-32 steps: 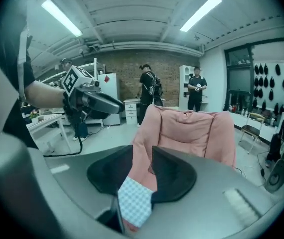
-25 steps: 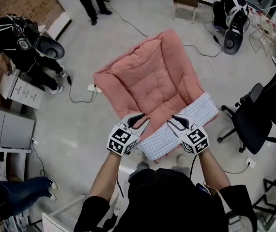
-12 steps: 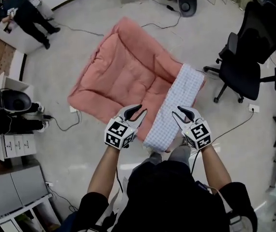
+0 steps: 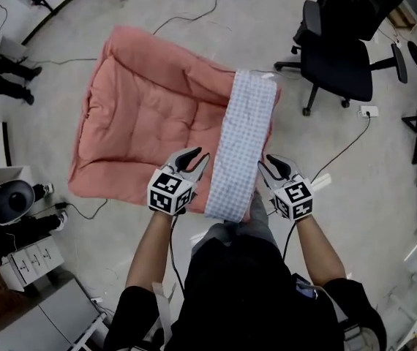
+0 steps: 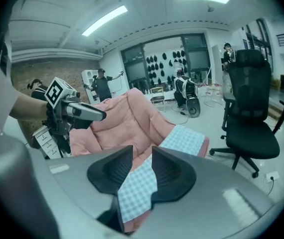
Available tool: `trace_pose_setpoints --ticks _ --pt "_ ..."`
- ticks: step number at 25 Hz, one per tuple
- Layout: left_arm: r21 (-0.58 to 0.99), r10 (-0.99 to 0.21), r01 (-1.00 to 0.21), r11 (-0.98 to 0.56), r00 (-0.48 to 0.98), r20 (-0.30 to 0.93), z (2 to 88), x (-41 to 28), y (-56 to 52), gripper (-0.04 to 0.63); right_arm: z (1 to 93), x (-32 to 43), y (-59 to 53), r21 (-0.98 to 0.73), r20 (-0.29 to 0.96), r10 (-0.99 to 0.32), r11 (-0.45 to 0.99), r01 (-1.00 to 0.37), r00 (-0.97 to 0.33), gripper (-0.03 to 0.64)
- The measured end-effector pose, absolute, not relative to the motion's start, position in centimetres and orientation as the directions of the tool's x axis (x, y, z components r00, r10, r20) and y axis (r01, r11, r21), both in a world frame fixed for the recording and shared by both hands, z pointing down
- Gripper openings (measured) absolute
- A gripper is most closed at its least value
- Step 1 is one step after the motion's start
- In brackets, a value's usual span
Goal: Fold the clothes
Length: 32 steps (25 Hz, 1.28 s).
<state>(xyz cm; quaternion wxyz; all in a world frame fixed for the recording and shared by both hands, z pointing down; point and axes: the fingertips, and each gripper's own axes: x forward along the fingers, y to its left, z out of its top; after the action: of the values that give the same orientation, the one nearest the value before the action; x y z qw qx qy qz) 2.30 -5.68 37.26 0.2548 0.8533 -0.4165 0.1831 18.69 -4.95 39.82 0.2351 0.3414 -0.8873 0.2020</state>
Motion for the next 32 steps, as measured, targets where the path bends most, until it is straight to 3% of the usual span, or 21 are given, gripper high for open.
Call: trace_pose_setpoints --ticks 9,12,18,21,26,32 --pt "0.355 -0.544 -0.789 -0.501 0.606 0.580 45.2 3.6 -8.7 0.109 46.7 20.6 -7.5 -0.239 0.599 -0.527 0.601 -0.763 -0.603 0.127" --pt "0.374 -0.519 -0.785 -0.494 0.611 0.597 47.8 4.0 -9.6 0.141 48.9 21.5 -8.4 -0.269 0.601 -0.542 0.555 -0.787 -0.587 0.137" --pt "0.397 -0.483 -0.785 -0.476 0.610 0.628 53.6 4.8 -11.1 0.176 54.6 22.0 -9.6 -0.381 0.623 -0.527 0.440 -0.813 -0.578 0.241" --pt "0.429 -0.426 -0.770 -0.473 0.626 0.653 56.8 5.8 -11.2 0.234 57.7 22.2 -9.7 -0.438 0.643 -0.514 0.361 -0.823 -0.567 0.289" --pt "0.468 -0.372 -0.761 -0.450 0.636 0.676 61.5 6.4 -12.2 0.248 62.2 22.6 -9.8 -0.523 0.654 -0.493 0.253 -0.814 -0.574 0.305" --pt "0.517 -0.300 -0.740 -0.431 0.658 0.691 65.2 7.0 -11.7 0.306 64.1 21.6 -9.7 -0.675 0.573 -0.454 0.210 -0.707 -0.682 0.339"
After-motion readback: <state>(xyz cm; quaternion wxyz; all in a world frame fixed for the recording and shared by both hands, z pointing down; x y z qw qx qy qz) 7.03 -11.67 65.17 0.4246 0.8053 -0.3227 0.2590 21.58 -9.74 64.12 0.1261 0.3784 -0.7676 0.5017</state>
